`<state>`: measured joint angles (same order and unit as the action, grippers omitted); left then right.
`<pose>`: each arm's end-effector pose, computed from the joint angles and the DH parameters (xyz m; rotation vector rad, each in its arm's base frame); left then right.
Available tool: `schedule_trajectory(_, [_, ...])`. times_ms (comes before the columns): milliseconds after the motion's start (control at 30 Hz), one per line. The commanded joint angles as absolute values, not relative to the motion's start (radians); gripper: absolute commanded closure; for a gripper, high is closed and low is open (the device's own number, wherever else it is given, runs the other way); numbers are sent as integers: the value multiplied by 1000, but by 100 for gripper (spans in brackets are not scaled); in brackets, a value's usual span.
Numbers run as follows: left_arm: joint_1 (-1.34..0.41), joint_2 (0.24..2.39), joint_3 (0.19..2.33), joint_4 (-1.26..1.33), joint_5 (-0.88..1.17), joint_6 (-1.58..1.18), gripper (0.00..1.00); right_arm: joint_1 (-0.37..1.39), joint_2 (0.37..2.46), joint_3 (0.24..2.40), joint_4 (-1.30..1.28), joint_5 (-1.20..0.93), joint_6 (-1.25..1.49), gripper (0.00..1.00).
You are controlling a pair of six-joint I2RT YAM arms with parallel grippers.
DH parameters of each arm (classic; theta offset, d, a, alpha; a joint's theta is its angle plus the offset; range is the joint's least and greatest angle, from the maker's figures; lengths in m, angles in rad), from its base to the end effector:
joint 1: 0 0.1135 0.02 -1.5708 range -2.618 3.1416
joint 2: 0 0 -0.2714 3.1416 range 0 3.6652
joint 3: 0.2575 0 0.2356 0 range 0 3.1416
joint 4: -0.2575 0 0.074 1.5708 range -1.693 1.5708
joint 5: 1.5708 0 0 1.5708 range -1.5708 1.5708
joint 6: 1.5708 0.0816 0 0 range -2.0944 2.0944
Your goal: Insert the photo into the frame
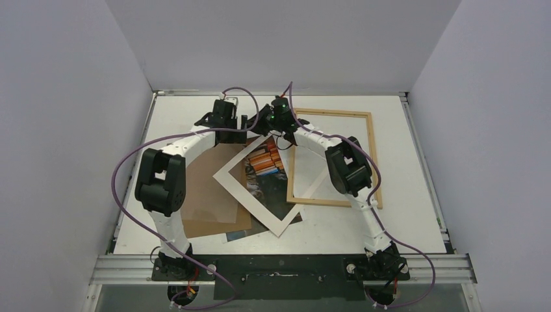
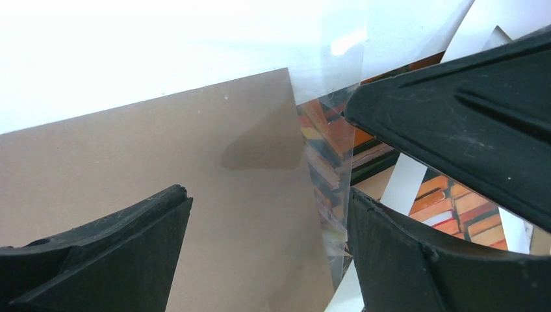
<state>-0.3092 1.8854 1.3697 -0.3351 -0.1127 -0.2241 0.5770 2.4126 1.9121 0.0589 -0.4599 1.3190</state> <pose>0.4162 -0.1233 0.1948 0.0515 2.4167 -0.1082 0.4698 0.3490 0.1747 0.5310 2.3327 1.5406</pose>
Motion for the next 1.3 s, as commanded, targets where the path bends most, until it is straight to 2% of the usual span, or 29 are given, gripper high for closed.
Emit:
schedule_trajectory(0, [-340, 1881, 1366, -259, -217, -202, 10, 575, 2300, 1876, 146, -449, 1380, 100])
schedule_trajectory(233, [-353, 1878, 1357, -248, -225, -199, 6, 576, 2299, 1867, 160, -455, 1423, 100])
schedule_trajectory(567, [-420, 1869, 1336, -255, -417, -194, 15, 575, 2280, 1821, 207, -471, 1547, 100])
schedule_trajectory(867, [-438, 1840, 1293, -209, -412, -209, 22, 565, 2252, 1783, 229, -479, 1627, 100])
schedule_trajectory(1000, [-461, 1838, 1305, -206, -474, -191, 32, 563, 2242, 1768, 228, -485, 1643, 100])
schedule_trajectory(1100, [-482, 1845, 1321, -217, -511, -168, 45, 561, 2240, 1762, 226, -488, 1646, 100])
schedule_trajectory(1167, [-496, 1847, 1337, -231, -530, -158, 57, 561, 2240, 1758, 222, -488, 1645, 100])
schedule_trajectory(1267, [-515, 1843, 1349, -253, -563, -148, 69, 561, 2242, 1754, 210, -488, 1639, 100])
